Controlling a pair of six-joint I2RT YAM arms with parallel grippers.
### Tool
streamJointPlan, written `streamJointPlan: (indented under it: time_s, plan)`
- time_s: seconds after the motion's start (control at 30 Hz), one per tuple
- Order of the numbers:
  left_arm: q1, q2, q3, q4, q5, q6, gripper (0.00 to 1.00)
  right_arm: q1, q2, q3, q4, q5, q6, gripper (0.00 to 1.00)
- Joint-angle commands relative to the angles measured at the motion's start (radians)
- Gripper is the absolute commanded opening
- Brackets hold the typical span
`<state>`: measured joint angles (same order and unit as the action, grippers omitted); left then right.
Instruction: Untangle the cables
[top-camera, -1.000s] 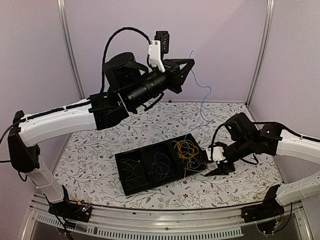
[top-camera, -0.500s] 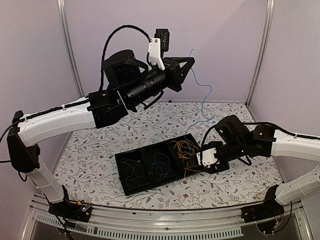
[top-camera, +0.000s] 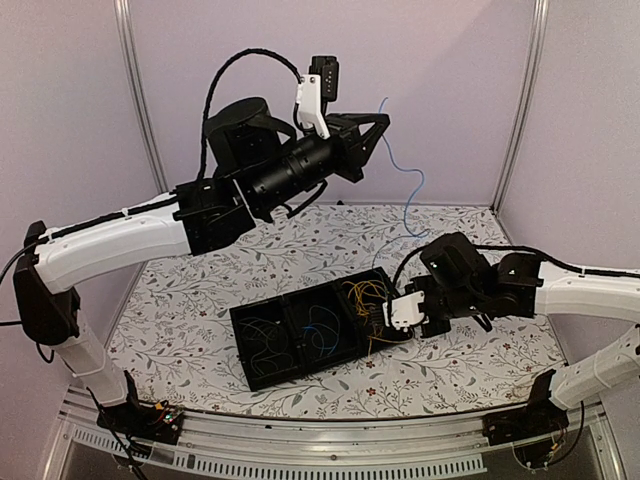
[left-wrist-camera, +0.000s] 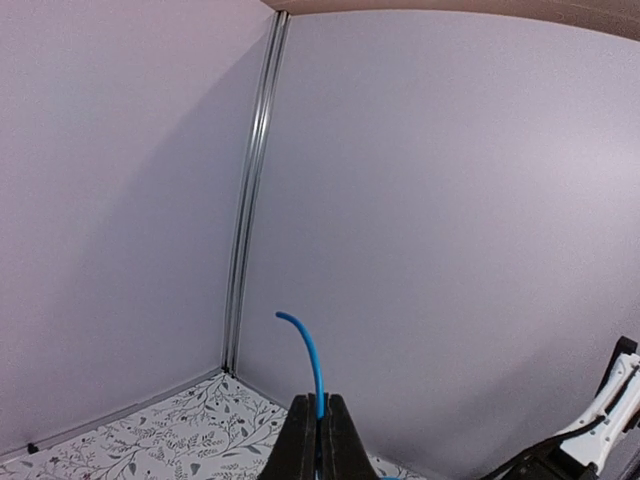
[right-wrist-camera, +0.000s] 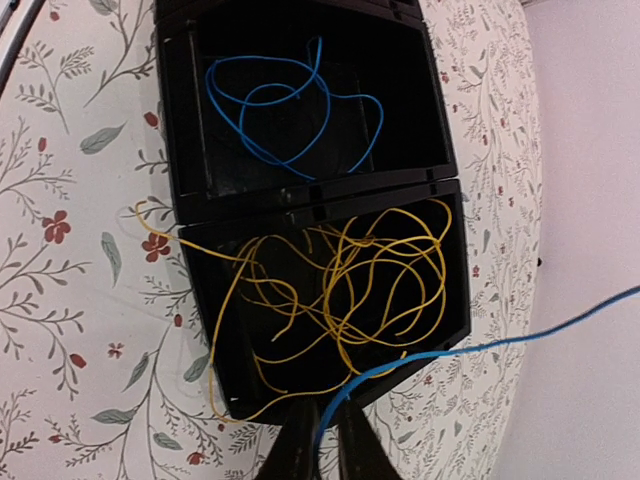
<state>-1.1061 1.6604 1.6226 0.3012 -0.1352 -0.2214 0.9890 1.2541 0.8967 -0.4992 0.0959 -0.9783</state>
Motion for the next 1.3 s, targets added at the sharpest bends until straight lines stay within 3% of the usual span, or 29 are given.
streamJointPlan:
  time_s: [0.0,0.03,0.33,0.53,0.73,0.9,1.03,1.27]
  plan:
    - [-0.009,-0.018,0.019,-0.025,0.000,0.004,0.00,0.011,0.016,-0.004,0.054,0.078,-0.012,0.04]
    - [-0.008,-0.024,0.016,-0.034,-0.010,0.016,0.00,0.011,0.011,-0.016,0.055,0.076,-0.009,0.00]
    - [0.033,-0.263,-0.021,-0.165,-0.321,0.265,0.00,-0.091,-0.132,-0.293,0.033,-0.006,0.004,0.00]
    - [0.074,-0.423,-0.162,-0.144,-0.401,0.283,0.00,-0.137,-0.221,-0.333,-0.005,-0.032,0.027,0.00]
    - [0.086,-0.481,-0.330,-0.172,-0.435,0.213,0.00,-0.137,-0.197,-0.160,-0.100,-0.168,0.063,0.00]
    - [0.088,-0.521,-0.461,-0.224,-0.432,0.119,0.00,-0.138,-0.108,-0.016,-0.099,-0.369,0.089,0.00]
    - [0.089,-0.539,-0.493,-0.242,-0.423,0.083,0.00,-0.134,0.027,0.124,-0.065,-0.501,0.102,0.00]
    - [0.096,-0.538,-0.480,-0.263,-0.426,0.084,0.00,-0.106,0.330,0.324,0.005,-0.593,0.132,0.00]
